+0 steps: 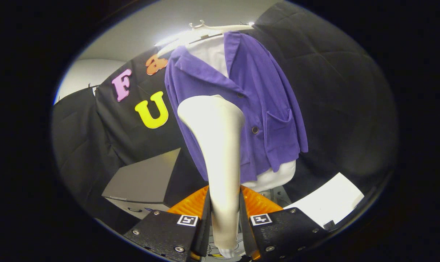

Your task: Iron the clothes twice with a garment steamer, once on the left side and once on the right side.

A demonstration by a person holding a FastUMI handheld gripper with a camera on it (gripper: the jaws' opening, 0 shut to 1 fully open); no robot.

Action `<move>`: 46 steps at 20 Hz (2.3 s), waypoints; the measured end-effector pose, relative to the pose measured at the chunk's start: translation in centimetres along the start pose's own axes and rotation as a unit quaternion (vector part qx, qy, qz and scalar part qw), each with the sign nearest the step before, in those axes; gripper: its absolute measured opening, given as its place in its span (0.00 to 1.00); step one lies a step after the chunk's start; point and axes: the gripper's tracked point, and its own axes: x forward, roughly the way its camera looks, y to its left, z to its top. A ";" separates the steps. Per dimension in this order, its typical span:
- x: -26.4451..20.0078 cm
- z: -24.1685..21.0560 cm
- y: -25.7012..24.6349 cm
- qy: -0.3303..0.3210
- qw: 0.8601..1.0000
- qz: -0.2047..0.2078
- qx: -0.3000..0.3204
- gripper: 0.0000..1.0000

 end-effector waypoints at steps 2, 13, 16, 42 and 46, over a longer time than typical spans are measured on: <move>-1.6 2.3 0.6 -0.032 0.999 0.002 -0.012 0.38; -7.3 14.6 4.4 -0.164 0.986 0.021 -0.025 0.38; -7.6 17.1 4.7 -0.197 0.980 0.013 -0.016 0.37; 8.9 21.1 -3.7 -0.141 0.985 -0.094 0.035 0.38; 9.4 18.0 -5.6 -0.110 0.987 -0.106 0.043 0.38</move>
